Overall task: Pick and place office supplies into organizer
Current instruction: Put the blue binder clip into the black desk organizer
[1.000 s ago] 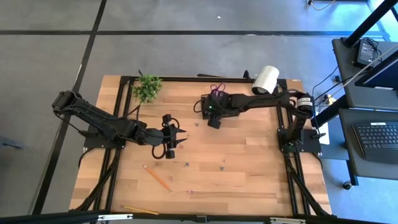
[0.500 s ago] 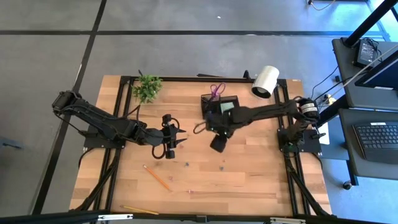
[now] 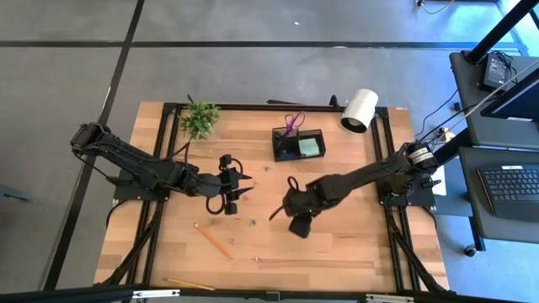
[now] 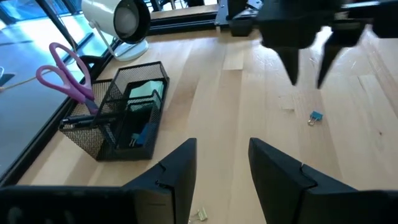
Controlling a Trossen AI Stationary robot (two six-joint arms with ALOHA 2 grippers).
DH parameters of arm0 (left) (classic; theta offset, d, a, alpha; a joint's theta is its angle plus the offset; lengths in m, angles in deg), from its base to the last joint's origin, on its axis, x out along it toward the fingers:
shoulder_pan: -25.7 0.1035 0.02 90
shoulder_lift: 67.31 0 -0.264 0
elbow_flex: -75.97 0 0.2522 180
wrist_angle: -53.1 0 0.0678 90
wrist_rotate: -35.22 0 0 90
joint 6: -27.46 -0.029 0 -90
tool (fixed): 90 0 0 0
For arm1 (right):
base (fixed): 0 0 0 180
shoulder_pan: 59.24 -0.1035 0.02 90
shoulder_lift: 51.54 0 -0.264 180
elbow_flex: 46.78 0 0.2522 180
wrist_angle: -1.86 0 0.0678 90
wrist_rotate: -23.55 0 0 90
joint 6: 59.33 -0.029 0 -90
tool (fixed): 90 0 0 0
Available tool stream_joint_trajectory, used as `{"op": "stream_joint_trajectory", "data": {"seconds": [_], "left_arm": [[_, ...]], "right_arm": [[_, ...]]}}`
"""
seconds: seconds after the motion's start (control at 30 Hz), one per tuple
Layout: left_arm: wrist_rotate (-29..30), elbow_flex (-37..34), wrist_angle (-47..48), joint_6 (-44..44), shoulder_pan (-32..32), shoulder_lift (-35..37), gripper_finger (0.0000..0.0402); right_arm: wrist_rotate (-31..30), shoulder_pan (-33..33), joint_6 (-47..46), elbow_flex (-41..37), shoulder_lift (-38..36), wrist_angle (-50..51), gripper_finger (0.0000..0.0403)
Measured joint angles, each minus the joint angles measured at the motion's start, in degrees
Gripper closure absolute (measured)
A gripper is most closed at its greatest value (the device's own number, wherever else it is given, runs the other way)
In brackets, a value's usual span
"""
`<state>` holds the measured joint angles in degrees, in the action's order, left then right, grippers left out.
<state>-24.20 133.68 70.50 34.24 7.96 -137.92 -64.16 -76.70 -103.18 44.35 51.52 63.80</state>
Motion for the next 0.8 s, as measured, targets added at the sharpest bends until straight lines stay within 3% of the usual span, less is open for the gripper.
{"op": "stream_joint_trajectory", "data": {"seconds": [0.3, 0.53, 0.8], "left_arm": [[0.01, 0.0, 0.0, 1.01, 0.01, 0.0, 0.0261], [0.0, 0.0, 0.0, 1.01, 0.02, 0.0, 0.0261], [0.0, 0.0, -0.02, 1.66, 0.02, 0.0, 0.0261]], "right_arm": [[-3.26, -4.95, 3.88, -0.02, 0.0, -8.02, 0.026], [-4.26, -5.99, -2.54, -0.02, 0.02, -5.53, 0.026], [-4.42, -6.15, -1.61, -0.04, 4.81, -5.41, 0.026]]}}
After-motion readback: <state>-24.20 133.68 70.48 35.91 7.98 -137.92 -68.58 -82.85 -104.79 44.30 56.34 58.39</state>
